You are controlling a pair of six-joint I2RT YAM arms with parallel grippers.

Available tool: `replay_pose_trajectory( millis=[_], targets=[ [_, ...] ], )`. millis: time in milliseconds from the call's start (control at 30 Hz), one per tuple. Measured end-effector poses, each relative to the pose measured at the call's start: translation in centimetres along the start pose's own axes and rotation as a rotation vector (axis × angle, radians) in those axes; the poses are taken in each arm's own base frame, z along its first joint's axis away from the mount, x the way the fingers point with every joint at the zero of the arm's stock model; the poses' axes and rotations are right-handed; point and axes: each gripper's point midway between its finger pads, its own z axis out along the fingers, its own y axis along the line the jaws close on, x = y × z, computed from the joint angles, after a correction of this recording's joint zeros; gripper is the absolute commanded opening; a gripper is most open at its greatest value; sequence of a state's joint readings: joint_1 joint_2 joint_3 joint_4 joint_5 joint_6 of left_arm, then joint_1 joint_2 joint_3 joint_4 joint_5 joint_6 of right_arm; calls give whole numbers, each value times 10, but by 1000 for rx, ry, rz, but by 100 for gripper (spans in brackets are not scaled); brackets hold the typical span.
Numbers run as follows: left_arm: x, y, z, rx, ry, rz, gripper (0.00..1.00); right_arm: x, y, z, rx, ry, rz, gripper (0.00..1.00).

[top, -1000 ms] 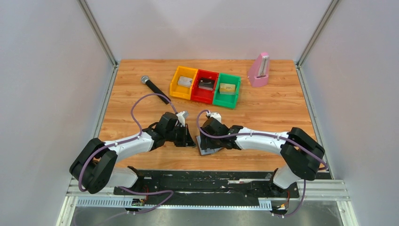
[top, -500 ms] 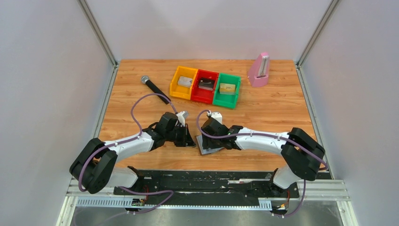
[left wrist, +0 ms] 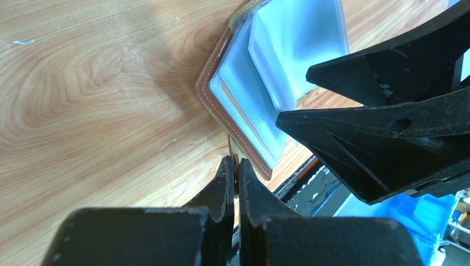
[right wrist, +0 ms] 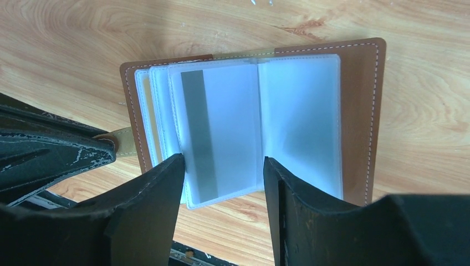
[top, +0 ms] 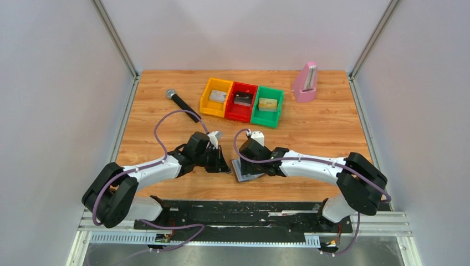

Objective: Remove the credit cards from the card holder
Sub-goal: Remove the credit card from the card holder.

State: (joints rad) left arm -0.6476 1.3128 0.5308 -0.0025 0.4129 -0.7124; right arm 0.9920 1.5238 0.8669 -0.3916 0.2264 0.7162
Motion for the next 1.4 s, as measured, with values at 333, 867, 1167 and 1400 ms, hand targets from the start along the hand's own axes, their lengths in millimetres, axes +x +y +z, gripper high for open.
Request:
replay_pose_trajectory(
  millis=[333,867,1167,1400],
  targets=[
    [0,1,0,-6,-3,4,0,-8,-6,-13,19,-36,5,55],
    [-4,25,-3,-156,-6,17,10,5,-49,-25,124,-50,54,55],
    [-21,23,-9,-211,-28,40,37,-3,-51,-39,120,-57,66,50],
    [-30,4,-17,-157,-42,49,36,-40,-18,-76,-24,-142,87,40]
  ],
)
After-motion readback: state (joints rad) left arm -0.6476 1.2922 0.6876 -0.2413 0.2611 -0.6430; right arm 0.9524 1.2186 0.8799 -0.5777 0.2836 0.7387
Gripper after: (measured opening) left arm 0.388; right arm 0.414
